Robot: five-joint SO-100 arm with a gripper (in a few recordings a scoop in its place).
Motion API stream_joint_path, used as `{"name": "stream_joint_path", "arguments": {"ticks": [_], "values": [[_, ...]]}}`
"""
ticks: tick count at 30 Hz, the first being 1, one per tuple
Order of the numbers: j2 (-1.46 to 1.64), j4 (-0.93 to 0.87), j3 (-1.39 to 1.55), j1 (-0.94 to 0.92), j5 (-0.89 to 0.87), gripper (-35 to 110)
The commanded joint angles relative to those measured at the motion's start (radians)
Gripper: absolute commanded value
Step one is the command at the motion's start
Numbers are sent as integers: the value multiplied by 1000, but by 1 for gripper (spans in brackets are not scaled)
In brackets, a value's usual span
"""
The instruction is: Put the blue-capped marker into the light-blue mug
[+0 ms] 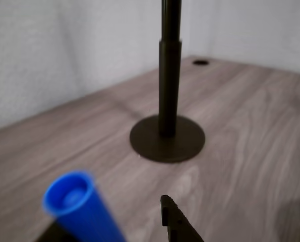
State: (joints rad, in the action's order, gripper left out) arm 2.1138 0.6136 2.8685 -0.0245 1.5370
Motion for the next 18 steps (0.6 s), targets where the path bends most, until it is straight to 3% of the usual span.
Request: {"name": "stream_joint_path", "arguments": {"ticks": [1, 18], "values": [[-69, 49, -23, 2, 11, 0], [-160, 138, -18, -14, 11, 0]]}}
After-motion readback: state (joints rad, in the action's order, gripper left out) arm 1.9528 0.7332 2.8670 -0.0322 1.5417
